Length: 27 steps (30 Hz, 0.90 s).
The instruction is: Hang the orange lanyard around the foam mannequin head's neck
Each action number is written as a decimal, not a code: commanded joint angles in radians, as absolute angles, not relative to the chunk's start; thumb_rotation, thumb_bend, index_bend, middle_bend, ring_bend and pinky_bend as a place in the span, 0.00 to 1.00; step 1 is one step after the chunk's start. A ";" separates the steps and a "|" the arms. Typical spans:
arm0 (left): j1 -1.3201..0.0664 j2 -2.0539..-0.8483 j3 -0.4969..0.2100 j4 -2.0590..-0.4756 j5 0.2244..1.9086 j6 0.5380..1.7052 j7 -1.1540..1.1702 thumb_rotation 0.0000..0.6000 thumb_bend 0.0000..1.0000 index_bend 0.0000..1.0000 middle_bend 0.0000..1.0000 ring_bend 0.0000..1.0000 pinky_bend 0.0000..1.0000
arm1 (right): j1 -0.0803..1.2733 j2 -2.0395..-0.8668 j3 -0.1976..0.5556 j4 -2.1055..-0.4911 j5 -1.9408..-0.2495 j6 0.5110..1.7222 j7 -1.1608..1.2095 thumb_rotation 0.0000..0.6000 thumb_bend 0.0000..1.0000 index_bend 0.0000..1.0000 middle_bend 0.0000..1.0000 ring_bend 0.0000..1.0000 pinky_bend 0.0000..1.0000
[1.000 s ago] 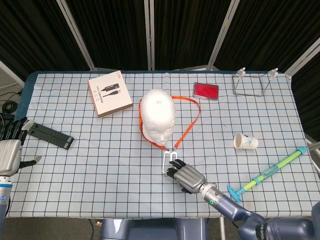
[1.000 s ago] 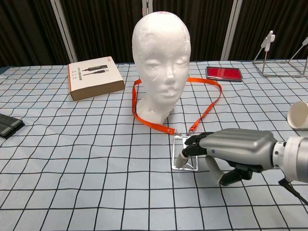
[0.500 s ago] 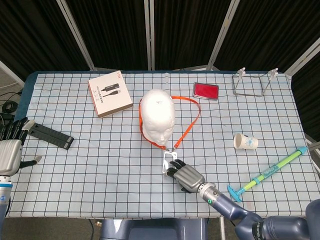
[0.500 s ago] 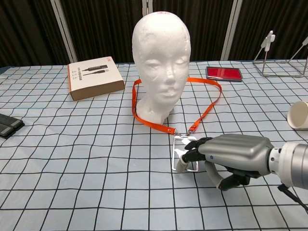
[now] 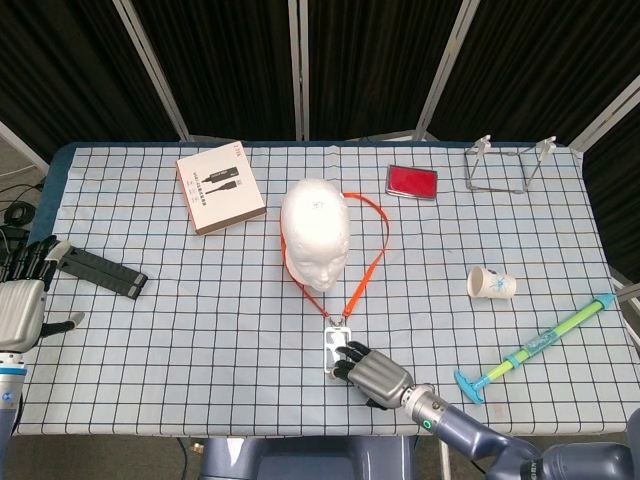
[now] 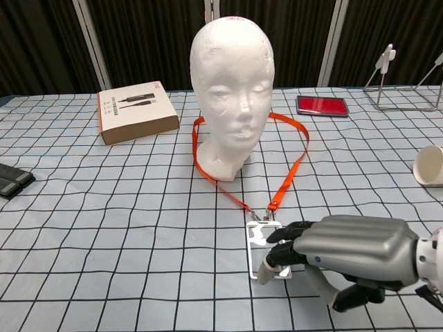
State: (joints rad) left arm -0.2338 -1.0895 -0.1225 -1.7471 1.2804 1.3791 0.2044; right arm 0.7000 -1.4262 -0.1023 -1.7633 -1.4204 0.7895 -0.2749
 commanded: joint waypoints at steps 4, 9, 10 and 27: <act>-0.233 -1.089 -0.123 -1.747 1.281 1.379 0.204 1.00 0.00 0.00 0.00 0.00 0.00 | 0.685 -1.361 -0.121 -1.813 -1.497 0.839 -0.245 1.00 1.00 0.26 0.20 0.00 0.01; -0.228 -1.087 -0.121 -1.743 1.285 1.381 0.200 1.00 0.00 0.00 0.00 0.00 0.00 | 0.632 -1.259 -0.140 -1.818 -1.648 1.005 -0.225 1.00 1.00 0.26 0.20 0.00 0.01; -0.227 -1.087 -0.119 -1.742 1.286 1.381 0.199 1.00 0.00 0.00 0.00 0.00 0.00 | 0.619 -1.240 -0.144 -1.811 -1.672 1.041 -0.225 1.00 0.99 0.26 0.20 0.00 0.00; -0.153 -1.111 -0.054 -1.683 1.402 1.473 0.146 1.00 0.00 0.00 0.00 0.00 0.00 | 0.307 -1.123 -0.062 -1.611 -1.566 1.531 -0.109 1.00 0.00 0.03 0.00 0.00 0.00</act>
